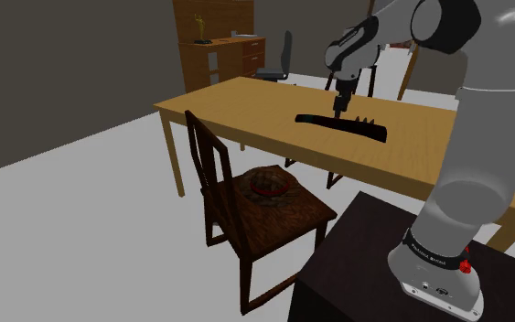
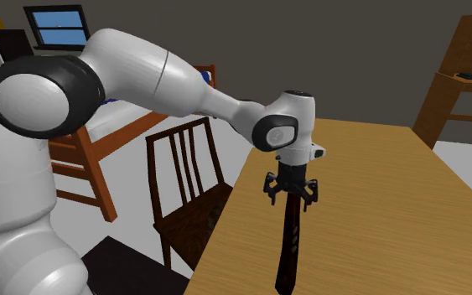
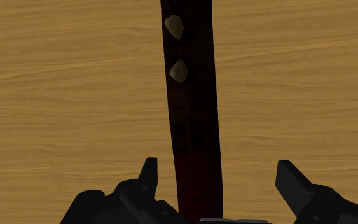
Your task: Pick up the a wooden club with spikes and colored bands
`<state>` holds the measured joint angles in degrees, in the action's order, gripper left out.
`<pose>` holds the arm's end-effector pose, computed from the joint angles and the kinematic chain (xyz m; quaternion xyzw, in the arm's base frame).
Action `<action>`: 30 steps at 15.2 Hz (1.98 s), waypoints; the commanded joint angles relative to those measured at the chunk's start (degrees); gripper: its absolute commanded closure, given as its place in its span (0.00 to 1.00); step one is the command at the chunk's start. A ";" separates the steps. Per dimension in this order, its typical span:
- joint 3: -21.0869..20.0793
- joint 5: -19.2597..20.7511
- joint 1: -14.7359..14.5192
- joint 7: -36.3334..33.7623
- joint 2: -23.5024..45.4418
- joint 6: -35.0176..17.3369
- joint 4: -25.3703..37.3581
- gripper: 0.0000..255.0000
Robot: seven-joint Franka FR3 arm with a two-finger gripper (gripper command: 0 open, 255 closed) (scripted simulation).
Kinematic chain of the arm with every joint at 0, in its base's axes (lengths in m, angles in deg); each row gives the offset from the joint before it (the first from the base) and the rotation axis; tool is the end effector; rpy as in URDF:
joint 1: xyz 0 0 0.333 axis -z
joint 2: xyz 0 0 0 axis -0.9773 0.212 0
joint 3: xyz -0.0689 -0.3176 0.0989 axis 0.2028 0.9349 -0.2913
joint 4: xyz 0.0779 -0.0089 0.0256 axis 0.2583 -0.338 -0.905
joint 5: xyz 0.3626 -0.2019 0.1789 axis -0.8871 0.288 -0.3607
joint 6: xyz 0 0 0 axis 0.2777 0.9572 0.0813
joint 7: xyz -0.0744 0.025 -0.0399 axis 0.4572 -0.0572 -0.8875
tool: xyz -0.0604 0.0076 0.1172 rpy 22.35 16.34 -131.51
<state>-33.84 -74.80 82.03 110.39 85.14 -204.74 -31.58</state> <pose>0.5002 -0.4208 0.3711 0.9984 0.0442 -0.0202 0.0291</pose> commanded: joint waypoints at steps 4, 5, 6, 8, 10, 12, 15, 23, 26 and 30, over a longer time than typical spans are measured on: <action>-0.84 -3.29 2.00 3.37 5.10 -2.61 1.62 0.00; -0.96 -3.58 2.10 3.52 5.49 -3.27 1.29 0.00; -1.09 -3.87 2.21 3.68 5.88 -3.92 0.96 0.00; -1.37 -4.48 2.44 4.01 6.71 -5.21 0.36 0.00; -1.46 -4.66 2.52 4.10 6.95 -5.58 0.19 0.00; -1.47 -4.63 2.45 4.02 6.91 -5.60 0.14 1.00; -1.48 -4.66 2.47 4.03 6.97 -5.54 0.24 1.00; -1.03 -3.75 2.16 3.61 5.71 -3.64 1.10 1.00; -0.67 -2.90 1.86 3.17 4.57 -1.67 2.13 1.00; -0.27 -1.89 1.52 2.64 3.19 1.02 3.68 1.00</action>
<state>-34.18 -76.93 83.68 113.23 88.64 -204.37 -28.32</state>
